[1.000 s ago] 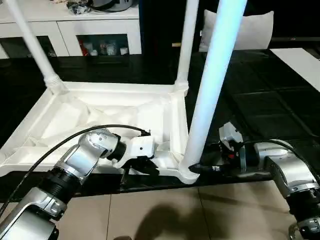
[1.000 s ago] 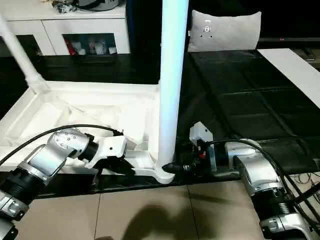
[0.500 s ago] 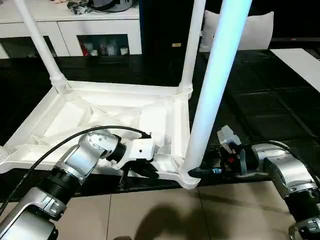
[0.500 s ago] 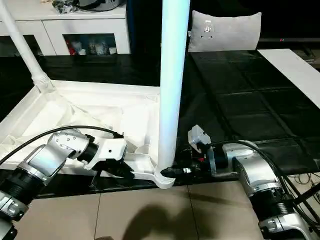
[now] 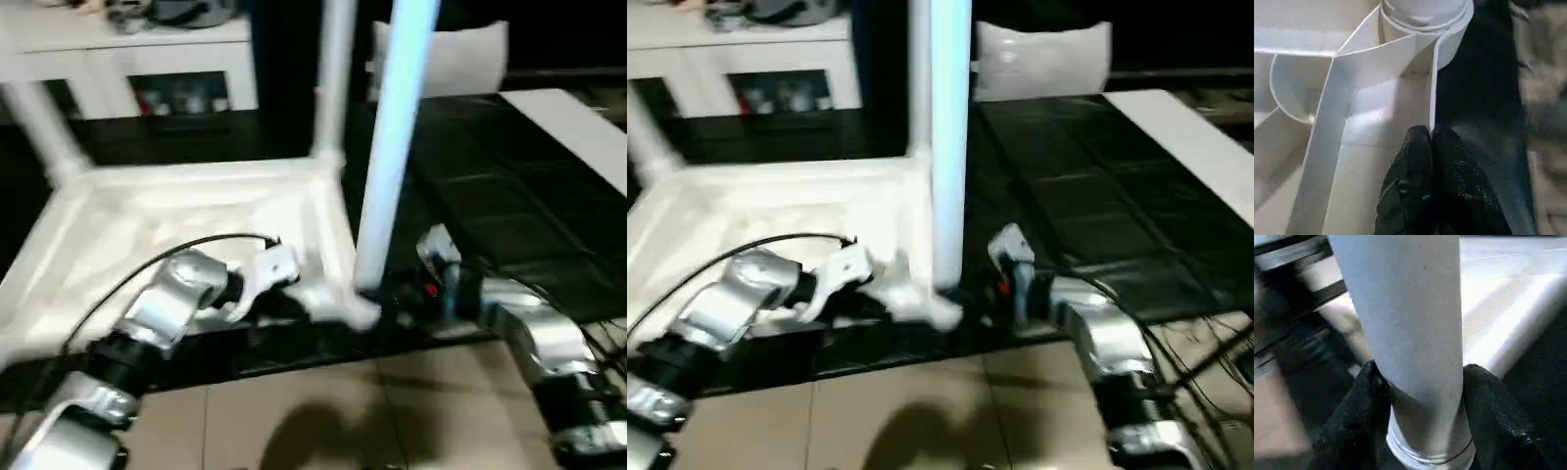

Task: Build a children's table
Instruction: Rotate leg to tighten

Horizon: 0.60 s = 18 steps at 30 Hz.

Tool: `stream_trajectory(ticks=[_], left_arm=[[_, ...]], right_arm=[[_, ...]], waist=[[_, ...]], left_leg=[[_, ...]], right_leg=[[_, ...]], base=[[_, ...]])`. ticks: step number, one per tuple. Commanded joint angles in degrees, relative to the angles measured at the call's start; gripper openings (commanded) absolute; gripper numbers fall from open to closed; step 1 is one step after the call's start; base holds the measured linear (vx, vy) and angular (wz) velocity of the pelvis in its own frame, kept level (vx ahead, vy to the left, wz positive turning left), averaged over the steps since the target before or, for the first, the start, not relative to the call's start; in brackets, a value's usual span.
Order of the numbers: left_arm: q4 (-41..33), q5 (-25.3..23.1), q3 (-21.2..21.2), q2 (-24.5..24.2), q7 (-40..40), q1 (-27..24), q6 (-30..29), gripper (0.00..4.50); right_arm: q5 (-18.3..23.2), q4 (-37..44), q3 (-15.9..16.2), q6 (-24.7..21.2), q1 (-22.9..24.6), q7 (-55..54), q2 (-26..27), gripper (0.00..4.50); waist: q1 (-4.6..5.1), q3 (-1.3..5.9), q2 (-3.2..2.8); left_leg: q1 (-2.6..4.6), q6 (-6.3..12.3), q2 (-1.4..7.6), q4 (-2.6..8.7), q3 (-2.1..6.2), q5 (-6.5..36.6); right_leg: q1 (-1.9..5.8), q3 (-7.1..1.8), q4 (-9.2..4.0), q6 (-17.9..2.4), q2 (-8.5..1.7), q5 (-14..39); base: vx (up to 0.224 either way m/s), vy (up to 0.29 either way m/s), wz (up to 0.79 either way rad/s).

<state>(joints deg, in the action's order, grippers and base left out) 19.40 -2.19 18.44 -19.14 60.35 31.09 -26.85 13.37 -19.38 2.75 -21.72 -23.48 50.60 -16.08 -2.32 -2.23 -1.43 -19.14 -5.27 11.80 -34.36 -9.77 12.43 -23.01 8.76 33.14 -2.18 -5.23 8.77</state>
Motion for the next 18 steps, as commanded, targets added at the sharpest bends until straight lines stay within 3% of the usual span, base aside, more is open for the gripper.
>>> stream_trajectory(ticks=[1, 4, 5, 8, 11, 12, 13, 18], left_arm=[[-1.76, 2.55, 0.48, 4.54, -2.18, 0.73, -1.84, 0.00], [-1.70, 2.07, -0.90, 8.25, -7.22, 1.43, -4.08, 0.00], [-1.96, 1.56, -0.79, 8.87, -8.47, 1.67, -4.56, 0.00], [-2.20, 1.45, -0.63, 9.06, -8.77, 1.78, -4.82, 0.00], [-2.55, 1.15, -0.34, 8.46, -8.66, 1.70, -4.83, 0.00], [-2.50, 1.00, -0.24, 8.10, -8.51, 1.67, -4.60, 0.00], [-2.24, 0.77, -0.18, 7.67, -8.28, 1.61, -3.96, 0.00], [-0.49, 0.40, 0.24, 4.89, -5.62, 1.64, -0.68, 0.00]], right_arm=[[-1.44, -1.20, 1.33, -1.62, -2.15, -7.64, 3.80, 1.96], [-3.50, -2.97, 0.56, -3.04, -3.14, -16.37, 7.85, 1.96], [-3.39, -2.90, 0.46, -1.57, -2.96, -16.45, 8.53, 2.30], [-3.40, -2.73, 0.34, 0.18, -2.66, -16.29, 8.71, 2.66], [-2.24, -1.37, -0.69, 0.71, -2.00, -15.09, 8.53, 2.84], [-1.98, -0.87, -0.82, 1.21, -1.73, -14.40, 8.20, 2.84], [-2.07, -0.30, -0.61, 1.71, -1.34, -13.42, 7.53, 3.09], [-1.38, 1.00, 0.31, 4.07, 0.27, -6.06, 2.56, 3.42]], waist=[[-0.36, 3.48, 0.79], [0.22, 3.67, 0.63], [0.14, 3.72, 0.60], [-0.26, 3.90, 0.45], [-0.63, 3.85, 0.34], [-0.80, 3.82, -0.01], [-0.97, 3.75, 0.19], [-1.50, 3.66, 0.30]], left_leg=[[-1.07, 3.05, 0.53, 3.69, 0.40, 7.08], [-1.19, 3.56, 0.53, 3.63, 0.40, 5.57], [-1.15, 3.83, 0.55, 3.63, 0.40, 5.26], [-1.06, 5.07, 0.95, 3.69, 0.38, 3.83], [-0.99, 5.60, 1.25, 3.76, 0.39, 3.69], [-0.90, 5.57, 1.29, 3.76, 0.36, 3.88], [-0.91, 5.54, 1.26, 3.77, 0.30, 4.45], [-0.84, 5.50, 1.25, 3.85, 0.25, 5.82]], right_leg=[[3.69, -2.77, -5.17, -3.40, -3.49, 25.72], [3.75, -2.87, -4.91, -4.04, -3.40, 23.32], [3.74, -2.94, -4.86, -4.20, -3.44, 22.76], [3.67, -3.28, -4.19, -5.90, -3.40, 18.14], [3.68, -3.47, -3.78, -7.58, -3.50, 15.28], [3.62, -3.55, -3.72, -7.96, -3.54, 14.77], [3.68, -3.51, -3.86, -7.86, -3.51, 15.05], [3.75, -3.56, -4.10, -7.09, -3.61, 16.85]], base=[[0.000, 0.000, 0.00], [0.000, 0.000, 0.00], [0.000, 0.000, 0.00], [0.000, 0.000, 0.00], [0.000, 0.000, 0.00], [0.000, 0.000, 0.00], [0.000, 0.000, 0.00], [0.000, 0.000, 0.00]])
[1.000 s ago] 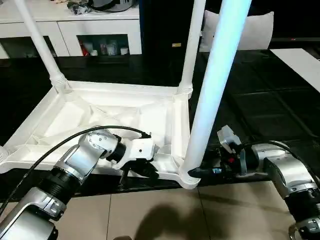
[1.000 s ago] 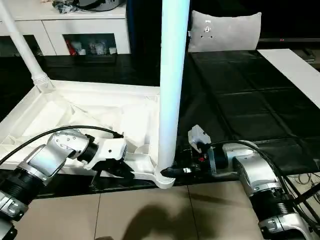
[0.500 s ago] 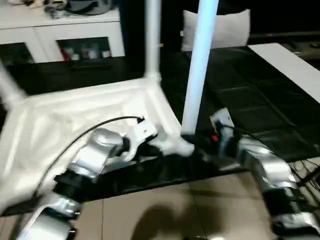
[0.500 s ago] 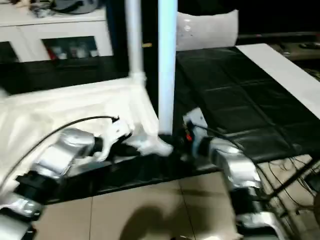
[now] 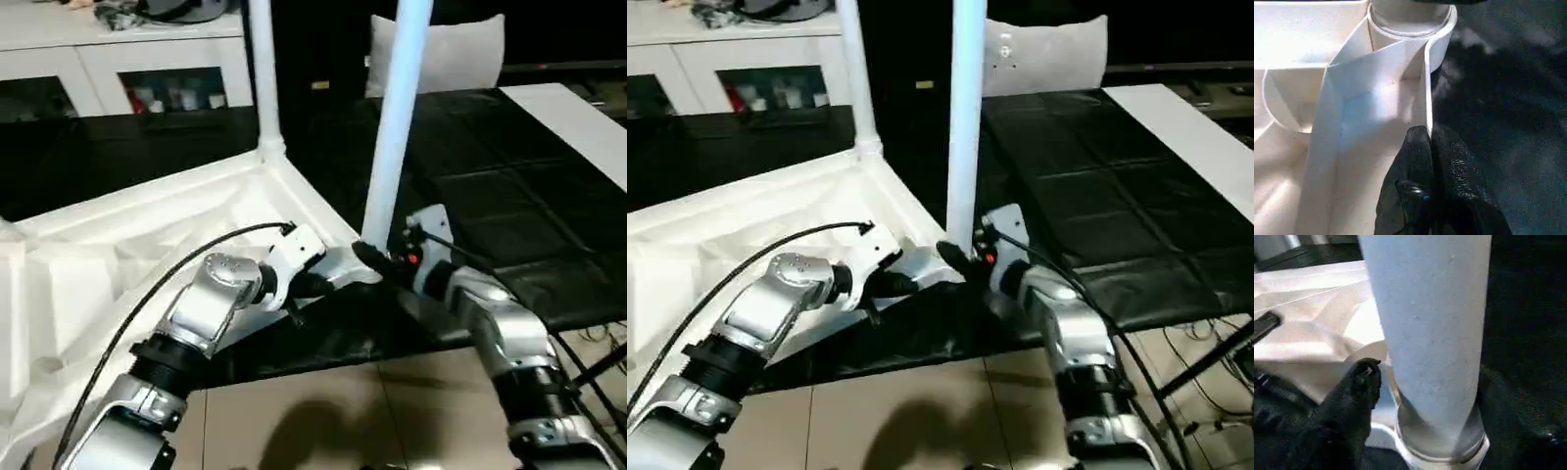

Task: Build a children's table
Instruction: Rotate leg to tighten

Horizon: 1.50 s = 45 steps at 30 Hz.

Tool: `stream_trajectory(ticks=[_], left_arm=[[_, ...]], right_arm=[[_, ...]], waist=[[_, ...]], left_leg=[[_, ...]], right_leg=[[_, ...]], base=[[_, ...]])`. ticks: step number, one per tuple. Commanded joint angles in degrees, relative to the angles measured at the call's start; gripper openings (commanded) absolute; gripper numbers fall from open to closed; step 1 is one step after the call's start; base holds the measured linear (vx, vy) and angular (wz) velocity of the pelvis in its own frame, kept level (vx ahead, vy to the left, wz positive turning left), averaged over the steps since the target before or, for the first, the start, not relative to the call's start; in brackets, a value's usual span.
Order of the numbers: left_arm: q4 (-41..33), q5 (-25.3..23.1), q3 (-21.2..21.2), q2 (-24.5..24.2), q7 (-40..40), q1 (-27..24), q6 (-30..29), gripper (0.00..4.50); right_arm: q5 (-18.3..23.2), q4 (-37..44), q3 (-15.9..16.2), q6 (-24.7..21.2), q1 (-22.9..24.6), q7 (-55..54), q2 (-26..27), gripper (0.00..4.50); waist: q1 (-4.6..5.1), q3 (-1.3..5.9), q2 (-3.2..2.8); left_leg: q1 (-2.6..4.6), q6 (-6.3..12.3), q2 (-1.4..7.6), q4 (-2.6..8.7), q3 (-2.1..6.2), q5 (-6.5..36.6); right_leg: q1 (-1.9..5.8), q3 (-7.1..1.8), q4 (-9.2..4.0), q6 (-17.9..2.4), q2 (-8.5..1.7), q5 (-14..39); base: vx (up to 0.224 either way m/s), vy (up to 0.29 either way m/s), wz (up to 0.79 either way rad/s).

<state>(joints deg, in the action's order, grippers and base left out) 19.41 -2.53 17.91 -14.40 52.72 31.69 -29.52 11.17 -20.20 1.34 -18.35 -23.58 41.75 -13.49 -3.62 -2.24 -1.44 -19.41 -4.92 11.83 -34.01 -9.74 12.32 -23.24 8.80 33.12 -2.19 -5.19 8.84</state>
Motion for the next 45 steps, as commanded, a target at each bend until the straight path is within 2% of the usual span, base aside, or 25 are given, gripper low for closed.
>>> stream_trajectory(ticks=[1, 2, 4, 6, 9, 10, 12, 15, 19, 21, 27, 28, 29, 38, 39, 42, 45], left_arm=[[-0.20, 0.63, 1.03, -0.44, 2.79, 1.08, 2.67, 0.00], [0.09, 0.50, 1.45, -1.22, 3.96, 1.10, 3.59, 0.00], [0.99, -0.03, 3.11, -4.07, 8.31, 1.26, 7.12, 0.00], [1.32, -0.17, 4.07, -5.67, 10.91, 1.40, 9.36, 0.00], [1.58, -0.37, 5.31, -7.59, 14.23, 1.52, 13.00, 0.00], [1.55, -0.51, 5.85, -8.24, 15.42, 1.50, 14.30, 0.00], [1.41, -0.77, 7.01, -9.52, 17.88, 1.41, 16.72, 0.00], [1.94, -1.51, 9.08, -11.49, 21.68, 1.60, 20.51, 0.00], [1.32, -1.55, 10.89, -13.03, 26.02, 1.53, 24.06, 0.00], [0.54, -1.08, 11.27, -13.38, 27.49, 1.36, 24.23, 0.00], [-0.34, -0.37, 12.01, -13.71, 29.67, 1.22, 24.97, 0.00], [-0.21, -0.39, 12.02, -13.62, 29.74, 1.26, 25.16, 0.00], [-0.07, -0.42, 12.00, -13.54, 29.80, 1.29, 25.35, 0.00], [-0.12, 0.01, 11.81, -13.39, 30.42, 0.96, 24.94, 0.00], [-0.19, 0.26, 11.67, -13.32, 30.41, 0.85, 24.63, 0.00], [-1.00, 2.15, 9.71, -11.76, 28.12, 0.30, 20.09, 0.00], [-1.44, 2.90, 8.28, -10.48, 25.53, 0.23, 16.41, 0.00]], right_arm=[[0.92, 1.87, 1.87, 1.09, 0.51, 4.18, -0.95, 3.59], [0.99, 1.91, 2.06, 1.55, 0.66, 5.94, -2.10, 3.59], [1.31, 1.95, 2.66, 2.74, 0.91, 11.88, -5.94, 3.67], [1.69, 2.11, 2.83, 2.60, 0.91, 14.78, -7.75, 3.97], [1.04, 3.07, 4.44, 3.04, 1.40, 18.80, -10.61, 4.15], [1.04, 3.48, 4.91, 2.93, 1.58, 20.02, -11.40, 4.15], [1.55, 4.29, 5.73, 2.95, 1.97, 22.81, -12.81, 4.15], [3.20, 5.22, 6.92, 3.50, 2.54, 29.18, -14.95, 4.15], [4.85, 6.27, 8.33, 2.93, 2.85, 34.92, -16.50, 3.77], [5.42, 6.52, 8.65, 2.76, 2.83, 36.25, -16.68, 3.70], [6.89, 6.95, 9.38, 1.49, 2.50, 38.80, -16.68, 3.17], [7.08, 6.87, 9.50, 1.15, 2.46, 39.28, -16.62, 3.17], [7.17, 6.83, 9.61, 1.04, 2.45, 39.56, -16.62, 2.94], [8.56, 7.68, 9.73, -0.81, 3.25, 40.31, -16.27, 2.30], [8.91, 7.88, 9.65, -1.13, 3.36, 40.22, -16.18, 2.12], [9.36, 8.82, 8.91, -3.15, 3.83, 36.73, -14.55, 2.07], [7.19, 7.50, 8.50, -3.14, 3.02, 31.14, -12.60, 2.04]], waist=[[-0.28, 3.67, 0.34], [-0.39, 3.68, 0.19], [-0.62, 3.70, 0.39], [-0.81, 3.66, 0.39], [-1.47, 3.72, 0.30], [-1.64, 3.72, 0.45], [-1.90, 3.74, 0.33], [-2.23, 3.81, 0.45], [-2.78, 3.70, 0.41], [-2.88, 3.64, 0.64], [-3.04, 3.69, 0.58], [-2.99, 3.67, 0.86], [-3.04, 3.70, 0.80], [-3.07, 3.77, 0.80], [-3.08, 3.80, 0.79], [-2.98, 3.71, 0.69], [-2.62, 3.43, 0.73]], left_leg=[[-0.60, 5.18, 1.19, 3.46, 0.18, 5.72], [-0.56, 5.23, 1.16, 3.46, 0.24, 5.83], [-0.62, 5.64, 1.21, 3.46, 0.25, 6.15], [-0.56, 5.80, 1.25, 3.43, 0.22, 6.10], [-0.32, 5.44, 1.47, 3.47, 0.19, 5.86], [-0.37, 5.39, 1.54, 3.50, 0.23, 5.76], [-0.40, 5.47, 1.64, 3.51, 0.30, 5.72], [-0.45, 5.73, 1.70, 3.44, 0.17, 5.79], [-0.36, 5.50, 1.77, 3.51, 0.12, 6.68], [-0.31, 5.13, 1.80, 3.59, 0.12, 7.02], [-0.30, 4.63, 1.82, 3.59, 0.15, 6.59], [-0.41, 4.69, 1.79, 3.60, 0.15, 6.37], [-0.41, 4.72, 1.74, 3.58, 0.17, 6.21], [-0.44, 4.58, 1.68, 3.49, 0.14, 5.28], [-0.51, 4.58, 1.65, 3.48, 0.14, 5.11], [-0.51, 4.26, 1.65, 3.54, 0.09, 5.29], [-0.38, 3.48, 1.29, 3.59, 0.12, 6.87]], right_leg=[[3.98, -3.64, -4.07, -7.06, -3.61, 16.69], [3.96, -3.59, -4.09, -6.97, -3.61, 16.85], [4.08, -3.62, -4.06, -6.70, -3.59, 17.09], [3.94, -3.66, -4.11, -6.67, -3.59, 17.10], [3.80, -3.74, -3.93, -7.03, -3.67, 17.11], [3.85, -3.74, -3.78, -7.22, -3.61, 16.63], [3.87, -3.75, -3.64, -7.55, -3.67, 15.97], [3.92, -3.85, -3.47, -7.90, -3.72, 15.10], [3.84, -3.80, -3.72, -7.52, -3.80, 17.15], [3.82, -3.80, -3.80, -7.16, -3.84, 18.43], [3.80, -3.81, -3.82, -7.00, -3.85, 18.93], [3.87, -3.79, -3.82, -6.85, -3.82, 18.88], [3.89, -3.77, -3.77, -6.81, -3.82, 18.91], [3.83, -3.76, -3.78, -6.19, -3.74, 19.02], [3.89, -3.75, -3.72, -6.21, -3.74, 18.83], [3.92, -3.76, -3.89, -6.14, -3.78, 19.38], [3.79, -3.46, -4.49, -4.87, -3.73, 23.06]], base=[[0.000, 0.000, 0.00], [0.000, 0.000, 0.00], [0.000, 0.000, 0.00], [0.000, 0.000, 0.00], [0.000, 0.000, 0.00], [0.000, 0.000, 0.00], [0.000, 0.000, 0.00], [0.000, 0.000, 0.00], [0.000, 0.000, 0.00], [0.000, 0.000, 0.00], [0.000, 0.000, 0.00], [0.000, 0.000, 0.00], [0.000, 0.000, 0.00], [0.000, 0.000, 0.00], [0.000, 0.000, 0.00], [0.000, 0.000, 0.00], [0.000, 0.000, 0.00]])
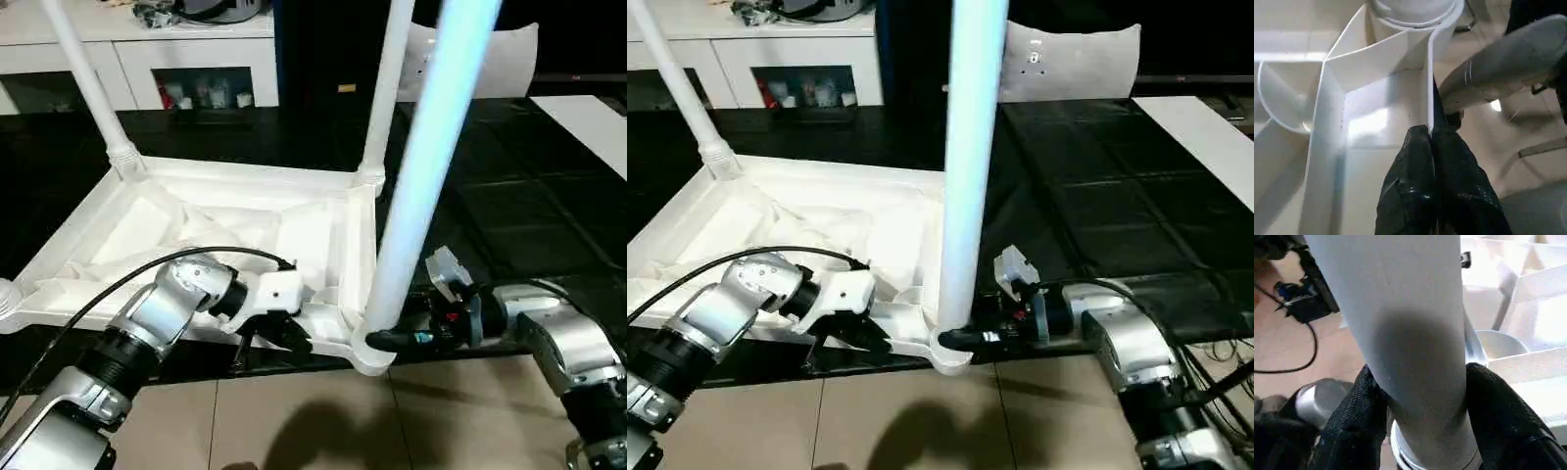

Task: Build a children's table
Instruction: Rotate leg to tighten

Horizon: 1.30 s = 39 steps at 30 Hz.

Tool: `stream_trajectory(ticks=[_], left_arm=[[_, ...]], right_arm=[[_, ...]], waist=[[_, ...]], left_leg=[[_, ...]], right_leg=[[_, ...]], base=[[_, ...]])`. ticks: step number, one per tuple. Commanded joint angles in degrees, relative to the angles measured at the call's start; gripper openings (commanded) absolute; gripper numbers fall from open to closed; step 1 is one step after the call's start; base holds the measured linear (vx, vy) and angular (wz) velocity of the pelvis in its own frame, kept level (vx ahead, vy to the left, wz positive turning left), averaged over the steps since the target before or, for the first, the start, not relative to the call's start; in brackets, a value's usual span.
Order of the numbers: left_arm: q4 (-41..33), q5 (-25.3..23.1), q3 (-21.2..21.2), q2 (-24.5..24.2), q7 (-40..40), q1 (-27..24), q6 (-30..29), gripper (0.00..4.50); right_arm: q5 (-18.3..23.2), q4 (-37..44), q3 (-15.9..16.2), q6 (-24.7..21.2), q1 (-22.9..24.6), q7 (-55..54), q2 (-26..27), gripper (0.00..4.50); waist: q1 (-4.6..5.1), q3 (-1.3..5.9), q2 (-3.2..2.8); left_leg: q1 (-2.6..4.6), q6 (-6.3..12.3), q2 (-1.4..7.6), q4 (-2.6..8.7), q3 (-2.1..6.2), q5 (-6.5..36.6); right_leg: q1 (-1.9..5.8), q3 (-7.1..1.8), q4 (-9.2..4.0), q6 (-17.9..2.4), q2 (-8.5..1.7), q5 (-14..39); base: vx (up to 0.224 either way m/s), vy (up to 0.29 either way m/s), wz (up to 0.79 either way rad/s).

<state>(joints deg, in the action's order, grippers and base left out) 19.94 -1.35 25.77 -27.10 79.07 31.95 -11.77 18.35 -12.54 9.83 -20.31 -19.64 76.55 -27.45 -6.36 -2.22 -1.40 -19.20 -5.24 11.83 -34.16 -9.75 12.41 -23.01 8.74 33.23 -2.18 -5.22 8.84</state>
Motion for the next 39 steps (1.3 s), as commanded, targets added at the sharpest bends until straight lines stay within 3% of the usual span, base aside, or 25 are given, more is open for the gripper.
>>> stream_trajectory(ticks=[1, 4, 5, 6, 7, 10, 13, 15, 16, 18, 19, 21, 24, 26, 33, 34, 39], left_arm=[[-2.16, 1.98, -0.66, 3.38, -3.32, -0.13, -3.76, 0.00], [-2.57, 3.02, -2.73, 5.91, -7.63, -0.41, -7.88, 0.00], [-2.70, 3.62, -4.06, 7.79, -10.53, -0.35, -10.37, 0.00], [-2.81, 3.78, -4.77, 9.07, -12.36, -0.24, -11.80, 0.00], [-2.54, 3.48, -5.78, 11.15, -15.77, 0.04, -13.59, 0.00], [-1.93, 2.82, -6.90, 14.04, -20.33, 0.56, -15.38, 0.00], [-1.51, 2.46, -7.73, 16.49, -23.88, 1.08, -16.48, 0.00], [-1.30, 1.67, -7.57, 17.14, -25.26, 1.31, -16.64, 0.00], [-1.23, 1.13, -7.31, 17.11, -25.58, 1.38, -16.56, 0.00], [-1.13, 0.61, -7.01, 16.95, -25.72, 1.46, -16.32, 0.00], [-1.00, 0.01, -6.74, 16.32, -25.75, 1.57, -15.93, 0.00], [-0.85, -0.25, -6.60, 15.59, -25.50, 1.64, -15.32, 0.00], [-0.46, -0.77, -6.00, 13.53, -23.82, 1.59, -13.39, 0.00], [-0.15, -1.20, -5.46, 11.87, -22.19, 1.51, -11.97, 0.00], [2.38, -1.96, -2.80, 7.19, -15.26, 2.50, -5.07, 0.00], [2.61, -1.86, -1.92, 6.05, -12.62, 2.48, -2.72, 0.00], [1.65, -1.64, 0.60, 3.20, -5.74, 2.09, 1.63, 0.00]], right_arm=[[-1.94, -1.98, -0.85, -1.28, -2.05, -9.62, 3.55, 2.03], [-5.56, -5.65, -2.34, -1.80, -4.47, -20.87, 7.42, 2.00], [-6.93, -7.21, -3.18, -2.91, -5.66, -26.74, 9.64, 2.00], [-7.35, -7.81, -3.72, -4.07, -6.26, -30.02, 11.14, 2.00], [-8.03, -8.66, -4.34, -5.29, -7.07, -34.64, 13.46, 2.00], [-8.71, -10.11, -5.18, -5.27, -7.88, -40.18, 16.36, 2.00], [-8.21, -11.30, -6.27, -3.46, -8.15, -42.23, 18.68, 2.00], [-8.05, -11.52, -6.53, -2.56, -8.06, -42.31, 19.46, 2.52], [-7.95, -11.36, -6.61, -2.48, -7.92, -42.33, 19.62, 2.68], [-7.90, -10.98, -6.67, -2.54, -7.70, -42.24, 19.66, 2.84], [-7.65, -10.07, -6.91, -2.70, -7.11, -41.90, 19.39, 2.93], [-7.51, -9.51, -6.95, -2.08, -6.60, -41.09, 18.67, 3.02], [-7.09, -8.03, -6.56, -1.05, -5.38, -37.59, 16.24, 3.30], [-6.62, -6.36, -6.08, -0.74, -4.29, -33.93, 13.96, 3.41], [-3.91, -2.00, -5.28, -1.55, -2.09, -21.65, 5.83, 4.02], [-3.21, -0.96, -4.67, -2.20, -1.69, -18.14, 3.46, 4.24], [-2.95, 0.55, -2.55, -1.77, -1.26, -11.24, -0.82, 4.44]], waist=[[0.34, 3.34, 0.72], [1.56, 3.11, 0.77], [2.26, 3.12, 0.86], [3.10, 3.10, 0.79], [3.83, 3.15, 0.77], [4.67, 3.33, 0.82], [4.46, 3.59, 0.85], [4.04, 3.69, 0.81], [3.84, 3.73, 0.78], [3.52, 3.85, 0.72], [3.18, 3.92, 0.24], [2.87, 3.79, 0.40], [2.61, 3.70, 0.33], [2.33, 3.60, 0.32], [1.43, 3.58, 0.22], [1.26, 3.62, 0.26], [0.70, 3.71, 0.38]], left_leg=[[-0.45, 3.25, 1.12, 3.74, 0.07, 7.38], [-0.62, 1.87, 0.77, 3.73, 0.30, 8.78], [-1.01, 1.56, 0.61, 3.73, 0.53, 9.25], [-0.76, 1.53, 0.55, 3.62, 0.53, 9.92], [-0.68, 1.61, 0.47, 3.52, 0.49, 10.00], [-0.86, 2.78, 0.37, 3.37, 0.46, 9.10], [-0.72, 4.17, 0.48, 3.33, 0.21, 7.26], [-1.06, 4.83, 0.67, 3.47, 0.32, 5.44], [-0.90, 5.14, 0.83, 3.52, 0.30, 4.85], [-0.90, 5.30, 1.06, 3.54, 0.34, 3.59], [-0.83, 5.36, 1.25, 3.54, 0.39, 2.85], [-0.78, 5.43, 1.30, 3.62, 0.32, 3.64], [-0.76, 4.93, 1.25, 3.74, 0.25, 5.27], [-0.63, 5.05, 1.20, 3.74, 0.21, 6.17], [-0.58, 5.32, 1.20, 3.73, 0.30, 6.45], [-0.52, 5.30, 1.33, 3.73, 0.28, 6.34], [-0.56, 5.25, 1.57, 3.70, 0.26, 5.76]], right_leg=[[3.47, -3.27, -4.90, -4.11, -3.66, 25.28], [3.54, -2.69, -5.39, -2.57, -3.59, 28.77], [3.96, -2.28, -5.64, -1.31, -3.59, 30.01], [3.57, -2.24, -5.89, -1.10, -3.46, 30.13], [3.48, -2.30, -5.87, -1.53, -3.43, 29.64], [3.49, -2.46, -5.80, -2.19, -3.45, 27.97], [3.33, -2.83, -5.41, -3.48, -3.46, 24.79], [3.66, -2.99, -4.86, -4.33, -3.44, 21.94], [3.57, -3.13, -4.65, -4.97, -3.41, 20.33], [3.65, -3.34, -4.17, -6.43, -3.49, 17.58], [3.61, -3.50, -3.80, -7.37, -3.53, 15.37], [3.64, -3.55, -3.79, -7.77, -3.53, 14.47], [3.79, -3.58, -3.94, -7.65, -3.64, 15.56], [3.82, -3.63, -4.30, -6.48, -3.59, 16.75], [3.77, -3.49, -4.56, -5.27, -3.48, 19.26], [3.70, -3.56, -4.41, -5.45, -3.49, 18.57], [3.69, -3.65, -4.01, -6.78, -3.63, 16.95]], base=[[0.000, 0.000, 0.00], [0.000, 0.000, 0.00], [0.000, 0.000, 0.00], [0.000, 0.000, 0.00], [0.000, 0.000, 0.00], [0.000, 0.000, 0.00], [0.000, 0.000, 0.00], [0.000, 0.000, 0.00], [0.000, 0.000, 0.00], [0.000, 0.000, 0.00], [0.000, 0.000, 0.00], [0.000, 0.000, 0.00], [0.000, 0.000, 0.00], [0.000, 0.000, 0.00], [0.000, 0.000, 0.00], [0.000, 0.000, 0.00], [0.000, 0.000, 0.00]])
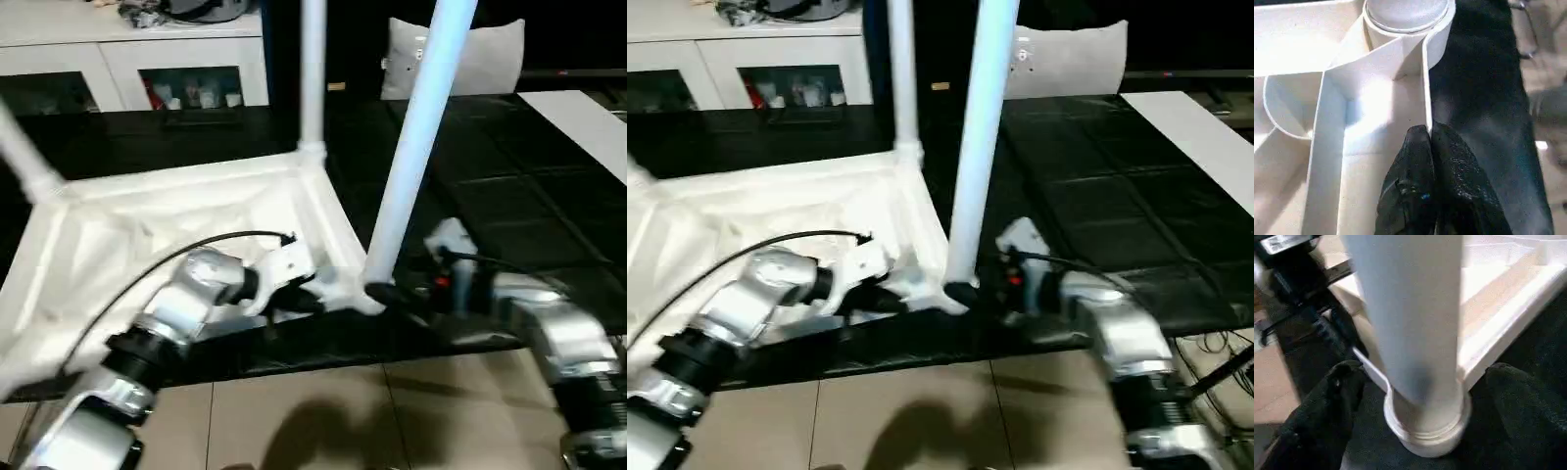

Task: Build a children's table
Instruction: Rotate leg to tighten

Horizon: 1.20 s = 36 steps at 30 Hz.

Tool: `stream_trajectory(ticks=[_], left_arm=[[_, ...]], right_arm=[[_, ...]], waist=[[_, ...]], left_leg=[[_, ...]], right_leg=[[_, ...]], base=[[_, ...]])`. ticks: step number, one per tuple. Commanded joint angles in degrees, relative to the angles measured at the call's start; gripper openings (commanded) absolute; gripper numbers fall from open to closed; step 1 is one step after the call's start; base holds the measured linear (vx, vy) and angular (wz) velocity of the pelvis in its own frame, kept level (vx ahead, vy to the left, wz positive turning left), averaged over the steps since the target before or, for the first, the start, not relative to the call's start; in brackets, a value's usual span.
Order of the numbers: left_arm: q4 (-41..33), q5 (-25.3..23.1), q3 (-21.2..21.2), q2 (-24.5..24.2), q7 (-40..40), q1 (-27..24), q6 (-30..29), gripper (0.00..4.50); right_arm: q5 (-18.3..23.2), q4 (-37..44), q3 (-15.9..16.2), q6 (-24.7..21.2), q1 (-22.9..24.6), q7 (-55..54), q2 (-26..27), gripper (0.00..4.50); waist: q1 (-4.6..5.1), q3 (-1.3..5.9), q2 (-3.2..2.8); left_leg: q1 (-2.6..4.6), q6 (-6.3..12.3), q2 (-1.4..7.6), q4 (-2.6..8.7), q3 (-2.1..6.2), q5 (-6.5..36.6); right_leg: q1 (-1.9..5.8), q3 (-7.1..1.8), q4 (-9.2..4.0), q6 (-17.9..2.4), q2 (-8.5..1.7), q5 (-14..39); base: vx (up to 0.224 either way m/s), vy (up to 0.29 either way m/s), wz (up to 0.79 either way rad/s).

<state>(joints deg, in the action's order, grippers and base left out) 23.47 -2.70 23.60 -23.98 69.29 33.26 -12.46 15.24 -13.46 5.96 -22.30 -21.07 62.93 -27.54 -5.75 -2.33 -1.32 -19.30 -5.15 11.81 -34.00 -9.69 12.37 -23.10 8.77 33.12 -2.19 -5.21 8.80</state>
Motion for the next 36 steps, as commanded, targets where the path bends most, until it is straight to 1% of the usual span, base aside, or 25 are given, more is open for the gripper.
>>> stream_trajectory(ticks=[1, 2, 3, 4, 6, 8, 9, 11, 13, 14, 15, 16, 19, 20, 22, 24, 25, 27, 30, 32, 34, 36], left_arm=[[-3.00, 0.18, 3.83, -1.00, 7.17, 0.52, 3.08, 0.00], [-3.00, 0.18, 3.83, -1.00, 7.17, 0.52, 3.08, 0.00], [-3.89, 0.87, 4.42, -1.60, 9.37, 0.30, 3.57, 0.00], [-4.04, 1.10, 4.58, -1.75, 9.98, 0.28, 3.88, 0.00], [-4.03, 1.32, 4.74, -1.91, 10.68, 0.31, 4.37, 0.00], [-4.34, 1.69, 5.26, -2.39, 12.31, 0.30, 5.02, 0.00], [-4.38, 1.76, 5.41, -2.57, 13.09, 0.30, 5.43, 0.00], [-4.35, 1.88, 5.70, -2.90, 14.46, 0.38, 6.16, 0.00], [-4.43, 2.02, 5.82, -3.02, 14.95, 0.42, 6.33, 0.00], [-4.43, 2.07, 5.82, -3.05, 15.18, 0.45, 6.44, 0.00], [-4.40, 2.06, 5.81, -3.03, 15.20, 0.47, 6.47, 0.00], [-4.40, 2.06, 5.83, -3.02, 15.22, 0.48, 6.46, 0.00], [-4.36, 2.07, 5.76, -2.94, 15.14, 0.48, 6.34, 0.00], [-4.33, 2.06, 5.71, -2.89, 15.16, 0.47, 6.30, 0.00], [-4.25, 2.11, 5.55, -2.78, 15.06, 0.38, 6.00, 0.00], [-4.20, 2.15, 5.46, -2.76, 15.03, 0.34, 5.89, 0.00], [-4.19, 2.46, 5.04, -2.55, 14.61, 0.17, 5.11, 0.00], [-4.15, 2.66, 4.72, -2.39, 14.18, 0.06, 4.54, 0.00], [-4.38, 2.92, 4.34, -2.26, 13.83, -0.17, 3.12, 0.00], [-4.78, 3.60, 3.55, -1.98, 13.02, -0.54, 1.39, 0.00], [-5.22, 4.10, 2.80, -1.67, 12.01, -0.80, -0.30, 0.00], [-5.51, 4.56, 1.90, -1.17, 10.50, -1.01, -2.06, 0.00]], right_arm=[[0.12, 1.40, 2.32, 0.89, 0.09, 5.32, -1.57, 4.44], [0.12, 1.40, 2.32, 0.89, 0.09, 5.32, -1.57, 4.44], [1.25, 1.62, 2.83, 0.84, 0.05, 7.91, -1.87, 4.44], [1.72, 1.76, 3.07, 0.80, 0.04, 8.81, -2.02, 4.44], [2.15, 1.88, 3.42, 0.80, 0.01, 9.83, -2.26, 4.16], [2.71, 2.10, 4.13, 1.00, 0.11, 11.89, -2.65, 4.08], [2.93, 2.18, 4.41, 1.00, 0.16, 12.76, -2.83, 4.03], [2.70, 1.96, 5.53, 2.02, 0.39, 14.91, -3.30, 3.74], [2.61, 1.82, 6.14, 2.21, 0.45, 16.28, -3.46, 3.61], [2.86, 1.92, 6.52, 1.92, 0.45, 17.37, -3.52, 3.45], [3.05, 2.06, 6.69, 1.67, 0.44, 17.82, -3.55, 3.45], [3.16, 2.12, 6.75, 1.48, 0.43, 17.98, -3.56, 3.26], [3.51, 2.13, 7.14, 0.79, 0.26, 18.93, -3.66, 3.05], [3.61, 2.06, 7.26, 0.69, 0.20, 19.21, -3.74, 2.94], [3.85, 1.86, 7.46, 0.43, 0.03, 19.61, -3.76, 2.74], [4.01, 1.80, 7.51, 0.29, -0.06, 19.75, -3.70, 2.60], [4.78, 1.98, 7.31, -0.23, -0.13, 19.85, -3.22, 2.60], [5.60, 2.19, 6.83, -0.77, -0.09, 20.01, -2.66, 2.40], [6.87, 2.98, 5.93, -2.18, 0.09, 18.80, -1.37, 2.33], [5.95, 2.52, 5.70, -2.29, -0.16, 15.79, -0.13, 2.28], [4.57, 1.33, 5.40, -1.96, -0.73, 12.57, 1.09, 2.26], [1.89, -0.94, 4.93, -0.81, -1.83, 6.88, 2.98, 2.23]], waist=[[-0.08, 3.83, 0.28], [-0.19, 3.87, 0.25], [-0.26, 3.79, 0.14], [-0.48, 3.84, 0.16], [-0.78, 3.82, 0.07], [-0.89, 3.76, 0.27], [-0.94, 3.76, 0.25], [-0.89, 3.80, 0.33], [-0.92, 3.80, 0.33], [-0.91, 3.79, 0.34], [-0.96, 3.84, 0.34], [-1.00, 3.83, 0.41], [-1.02, 3.80, 0.40], [-1.02, 3.83, 0.53], [-1.06, 3.84, 0.54], [-1.08, 3.85, 0.52], [-1.08, 3.85, 0.57], [-1.15, 3.90, 0.57], [-1.12, 3.80, 0.68], [-0.99, 3.74, 0.59], [-0.53, 3.54, 0.58], [-0.15, 3.43, 0.62]], left_leg=[[-0.49, 5.15, 1.64, 3.52, 0.18, 5.77], [-0.48, 5.16, 1.67, 3.51, 0.20, 5.83], [-0.56, 5.19, 1.76, 3.55, 0.17, 5.82], [-0.46, 5.19, 1.80, 3.50, 0.13, 6.08], [-0.33, 4.96, 1.84, 3.52, 0.09, 6.15], [-0.35, 4.71, 1.82, 3.59, 0.10, 6.73], [-0.43, 4.61, 1.82, 3.60, 0.16, 6.77], [-0.42, 4.46, 1.74, 3.56, 0.15, 6.63], [-0.49, 4.47, 1.68, 3.53, 0.12, 6.48], [-0.51, 4.48, 1.68, 3.53, 0.13, 6.39], [-0.53, 4.60, 1.70, 3.49, 0.13, 6.21], [-0.49, 4.64, 1.76, 3.52, 0.15, 6.11], [-0.46, 4.51, 1.75, 3.53, 0.15, 6.22], [-0.50, 4.51, 1.71, 3.49, 0.12, 6.14], [-0.56, 4.53, 1.69, 3.49, 0.13, 5.84], [-0.50, 4.53, 1.68, 3.47, 0.11, 5.68], [-0.52, 4.50, 1.70, 3.48, 0.12, 5.57], [-0.51, 4.57, 1.71, 3.45, 0.11, 5.35], [-0.60, 4.49, 1.61, 3.47, 0.09, 5.53], [-0.59, 4.18, 1.53, 3.50, 0.09, 5.84], [-0.46, 3.56, 1.33, 3.58, 0.08, 6.78], [-0.52, 2.97, 1.14, 3.61, 0.15, 7.63]], right_leg=[[3.82, -3.70, -3.80, -7.12, -3.71, 16.68], [3.85, -3.68, -3.71, -7.34, -3.74, 16.53], [3.81, -3.75, -3.68, -7.67, -3.76, 16.21], [3.78, -3.76, -3.65, -7.90, -3.77, 16.21], [3.68, -3.78, -3.72, -8.06, -3.75, 16.34], [3.77, -3.74, -3.76, -7.83, -3.73, 17.03], [3.85, -3.73, -3.77, -7.51, -3.78, 17.46], [3.84, -3.72, -3.83, -7.19, -3.78, 17.97], [3.83, -3.69, -3.84, -6.89, -3.74, 18.50], [3.84, -3.69, -3.86, -6.84, -3.73, 18.49], [3.86, -3.69, -3.84, -6.87, -3.72, 18.21], [3.81, -3.67, -3.81, -6.90, -3.72, 18.28], [3.78, -3.67, -3.87, -6.81, -3.70, 18.62], [3.82, -3.68, -3.88, -6.74, -3.70, 18.65], [3.84, -3.67, -3.83, -6.59, -3.71, 18.77], [3.79, -3.68, -3.90, -6.43, -3.69, 18.96], [3.77, -3.68, -3.83, -6.42, -3.68, 18.87], [3.76, -3.70, -3.81, -6.53, -3.70, 18.60], [3.83, -3.64, -3.92, -6.21, -3.72, 19.52], [3.81, -3.59, -4.04, -5.74, -3.73, 20.61], [3.68, -3.41, -4.49, -4.78, -3.65, 22.99], [3.71, -3.22, -4.76, -3.82, -3.65, 25.25]], base=[[0.000, 0.000, 0.00], [0.000, 0.000, 0.00], [0.000, 0.000, 0.00], [0.000, 0.000, 0.00], [0.000, 0.000, 0.00], [0.000, 0.000, 0.00], [0.000, 0.000, 0.00], [0.000, 0.000, 0.00], [0.000, 0.000, 0.00], [0.000, 0.000, 0.00], [0.000, 0.000, 0.00], [0.000, 0.000, 0.00], [0.000, 0.000, 0.00], [0.000, 0.000, 0.00], [0.000, 0.000, 0.00], [0.000, 0.000, 0.00], [0.000, 0.000, 0.00], [0.000, 0.000, 0.00], [0.000, 0.000, 0.00], [0.000, 0.000, 0.00], [0.000, 0.000, 0.00], [0.000, 0.000, 0.00]])
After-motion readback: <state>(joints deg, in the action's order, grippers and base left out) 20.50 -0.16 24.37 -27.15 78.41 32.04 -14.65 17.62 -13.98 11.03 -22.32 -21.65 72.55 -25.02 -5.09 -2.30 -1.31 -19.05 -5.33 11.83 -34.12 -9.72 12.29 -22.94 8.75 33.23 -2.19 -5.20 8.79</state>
